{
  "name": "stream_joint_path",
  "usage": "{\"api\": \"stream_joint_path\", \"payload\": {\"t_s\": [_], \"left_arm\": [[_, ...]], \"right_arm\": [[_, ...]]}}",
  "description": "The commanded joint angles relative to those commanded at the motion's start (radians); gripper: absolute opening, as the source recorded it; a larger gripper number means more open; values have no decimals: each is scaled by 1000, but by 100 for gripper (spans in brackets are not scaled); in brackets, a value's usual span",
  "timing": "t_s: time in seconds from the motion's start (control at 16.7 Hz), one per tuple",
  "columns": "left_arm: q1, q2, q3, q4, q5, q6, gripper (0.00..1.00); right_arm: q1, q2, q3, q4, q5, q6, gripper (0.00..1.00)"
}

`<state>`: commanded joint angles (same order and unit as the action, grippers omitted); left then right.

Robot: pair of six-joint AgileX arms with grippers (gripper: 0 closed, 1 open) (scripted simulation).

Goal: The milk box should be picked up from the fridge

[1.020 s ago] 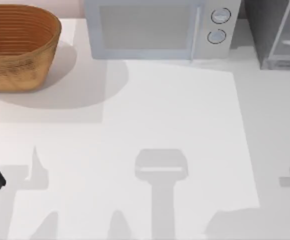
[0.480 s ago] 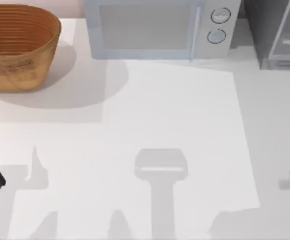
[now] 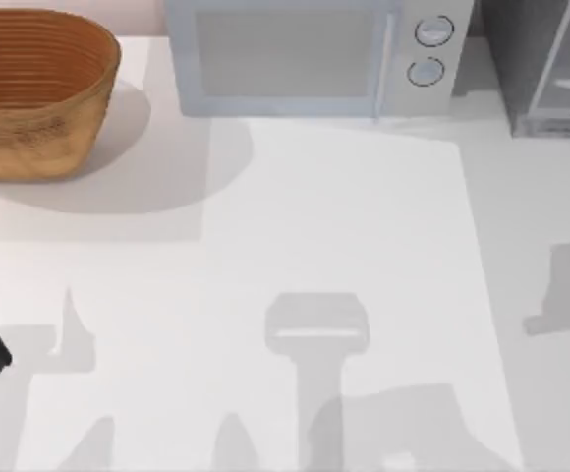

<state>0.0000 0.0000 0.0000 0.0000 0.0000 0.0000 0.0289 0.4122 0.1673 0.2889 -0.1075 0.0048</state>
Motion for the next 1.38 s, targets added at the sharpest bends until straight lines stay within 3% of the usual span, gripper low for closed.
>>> {"api": "stream_joint_path", "payload": {"t_s": [1.38], "left_arm": [[0, 0, 0, 0, 0, 0, 100]], "right_arm": [[103, 1410, 477, 877, -347, 19, 0]]}}
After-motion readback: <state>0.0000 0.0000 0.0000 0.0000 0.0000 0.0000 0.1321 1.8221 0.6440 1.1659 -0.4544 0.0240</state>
